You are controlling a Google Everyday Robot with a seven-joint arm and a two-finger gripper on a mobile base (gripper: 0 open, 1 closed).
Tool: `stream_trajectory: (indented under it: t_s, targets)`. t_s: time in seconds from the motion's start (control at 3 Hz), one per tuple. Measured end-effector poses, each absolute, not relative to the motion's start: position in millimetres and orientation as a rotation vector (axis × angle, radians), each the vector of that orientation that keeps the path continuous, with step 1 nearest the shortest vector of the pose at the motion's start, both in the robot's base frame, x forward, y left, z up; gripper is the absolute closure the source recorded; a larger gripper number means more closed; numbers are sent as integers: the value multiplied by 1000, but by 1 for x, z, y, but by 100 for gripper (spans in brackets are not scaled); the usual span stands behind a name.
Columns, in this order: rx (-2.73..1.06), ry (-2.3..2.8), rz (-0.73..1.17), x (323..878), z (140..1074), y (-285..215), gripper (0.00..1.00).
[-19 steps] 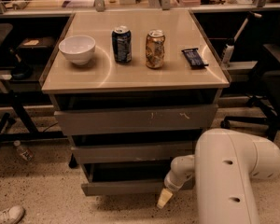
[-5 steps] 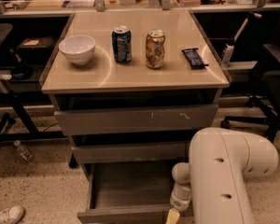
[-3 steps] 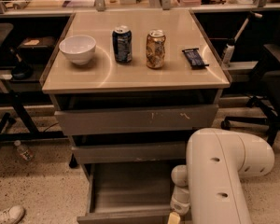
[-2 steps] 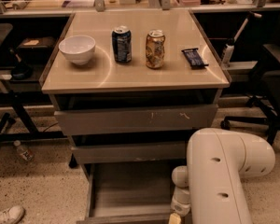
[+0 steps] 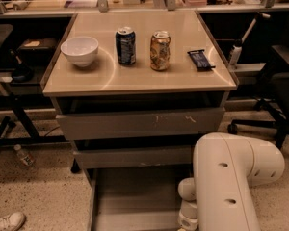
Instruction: Open bottom drawer
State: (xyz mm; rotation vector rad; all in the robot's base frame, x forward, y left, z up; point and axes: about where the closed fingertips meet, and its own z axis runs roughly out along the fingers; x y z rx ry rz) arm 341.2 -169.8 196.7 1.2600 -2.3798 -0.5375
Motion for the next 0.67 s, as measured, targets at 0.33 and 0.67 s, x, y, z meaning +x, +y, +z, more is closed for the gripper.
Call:
stream_trajectory:
  t_s: [0.33, 0.67]
  targets:
    - [1202, -2367, -549, 306, 200, -178, 0]
    - [1200, -2367, -549, 306, 200, -178, 0]
